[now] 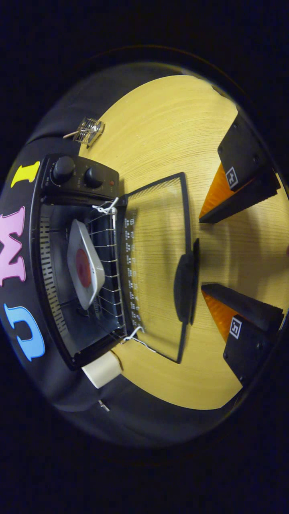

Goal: Open the toaster oven, put the food inside, and close the toaster oven door.

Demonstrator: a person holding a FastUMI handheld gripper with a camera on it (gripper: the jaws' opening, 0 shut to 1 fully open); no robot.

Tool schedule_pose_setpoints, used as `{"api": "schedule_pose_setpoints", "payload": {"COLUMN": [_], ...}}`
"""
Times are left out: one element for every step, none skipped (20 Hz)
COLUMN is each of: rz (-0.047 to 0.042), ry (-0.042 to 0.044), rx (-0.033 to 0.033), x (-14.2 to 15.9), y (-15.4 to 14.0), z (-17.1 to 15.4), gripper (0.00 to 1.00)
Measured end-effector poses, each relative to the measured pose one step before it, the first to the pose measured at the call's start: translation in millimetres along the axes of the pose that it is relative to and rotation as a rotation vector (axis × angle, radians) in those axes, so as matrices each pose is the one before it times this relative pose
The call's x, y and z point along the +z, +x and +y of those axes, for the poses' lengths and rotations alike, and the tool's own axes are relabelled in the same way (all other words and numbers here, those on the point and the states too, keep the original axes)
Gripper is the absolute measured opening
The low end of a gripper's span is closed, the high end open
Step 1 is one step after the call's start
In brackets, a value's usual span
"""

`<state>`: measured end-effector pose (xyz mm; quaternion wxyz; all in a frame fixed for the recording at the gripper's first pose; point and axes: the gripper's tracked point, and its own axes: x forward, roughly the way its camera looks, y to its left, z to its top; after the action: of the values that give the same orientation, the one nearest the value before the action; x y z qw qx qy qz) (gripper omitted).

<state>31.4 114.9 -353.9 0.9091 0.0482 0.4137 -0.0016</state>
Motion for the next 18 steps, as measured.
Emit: {"api": "schedule_pose_setpoints", "payload": {"rz": [-0.02192, -0.00539, -0.00635, -0.00093, 0.00583, 0.00108, -0.00306, -0.00177, -0.01851, -0.02365, 0.00796, -0.01175, 0.00240, -0.01103, -0.01835, -0.01816, -0.02399, -0.02014], "ry": [-0.01143, -0.01086, -0.00594, -0.00033, 0.00200, 0.00116, -0.00113, 0.00126, 0.00513, 0.00737, 0.00976, 0.01522, 0.01825, 0.01201, 0.01236, 0.01873, 0.01953, 0.02637], "rx": [-0.00998, -0.00104, 0.00196, 0.00437, 0.00874, 0.00932, 0.01021, 0.00989, 0.00847, -0.00530, 0.01180, 0.01124, 0.00734, 0.00967, 0.00768, 0.00973, 0.00795, 0.01012], "x": [2.67, -1.50, -0.19, -0.31, 0.98, 1.43, 2.42, 2.45, 7.69, 10.76, 5.51, 8.21, 4.09, 5.84, 6.55, 7.23, 10.30, 10.61], "y": [-1.29, 0.38, -0.25, -1.40, -0.78, -2.36, -1.82, -2.89, -4.76, -1.98, -8.63, -1.43, -3.80, -3.78, -5.43, -4.79, -3.71, -1.41], "z": [0.09, -0.12, 0.76, 0.53, 0.06, 0.61, 0.83, 0.04, -0.24, -3.35, -1.86, 1.42, 1.08, 2.45, 1.99, 2.92, 3.15, 3.12], "gripper": [0.99, 0.99, 0.99, 0.99, 0.99, 0.99, 0.99, 0.99, 0.99, 0.99, 0.97, 0.99, 0.98, 0.99, 0.99, 0.99, 0.99, 0.98]}}
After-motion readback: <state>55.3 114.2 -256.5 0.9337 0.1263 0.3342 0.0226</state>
